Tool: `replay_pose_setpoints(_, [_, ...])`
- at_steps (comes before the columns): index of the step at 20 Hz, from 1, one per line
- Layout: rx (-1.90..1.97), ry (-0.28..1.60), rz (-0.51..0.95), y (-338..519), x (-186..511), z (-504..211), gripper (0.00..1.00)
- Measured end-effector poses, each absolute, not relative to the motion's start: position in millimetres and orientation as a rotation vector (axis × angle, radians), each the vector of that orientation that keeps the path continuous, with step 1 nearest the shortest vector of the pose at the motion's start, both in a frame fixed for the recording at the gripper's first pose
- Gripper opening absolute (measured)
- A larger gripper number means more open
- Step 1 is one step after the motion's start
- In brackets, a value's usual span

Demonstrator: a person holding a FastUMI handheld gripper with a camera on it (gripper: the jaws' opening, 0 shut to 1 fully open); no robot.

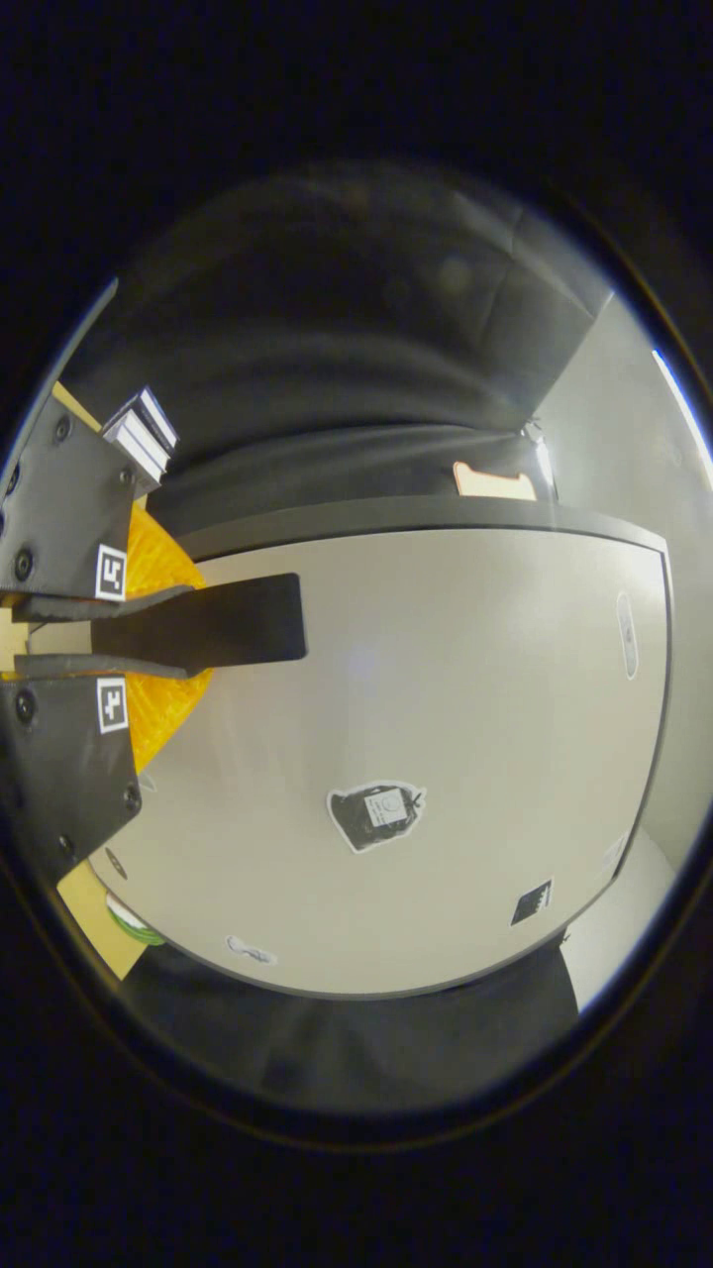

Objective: Open the shoe cabinet door, grab the shoes and put them into the shoe cabinet, then close the shoe cabinet door.

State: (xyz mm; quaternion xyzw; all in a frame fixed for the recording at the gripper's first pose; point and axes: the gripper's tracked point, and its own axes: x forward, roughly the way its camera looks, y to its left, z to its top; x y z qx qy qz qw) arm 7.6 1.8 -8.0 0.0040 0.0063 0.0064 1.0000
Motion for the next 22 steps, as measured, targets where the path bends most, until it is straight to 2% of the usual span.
replay_pose_setpoints(12, [0.043, 0.009, 0.05, -5, -25, -10, 0.14])
replay_pose_setpoints(22, [0.047, 0.028, 0.142, -26, -76, -12, 0.14])
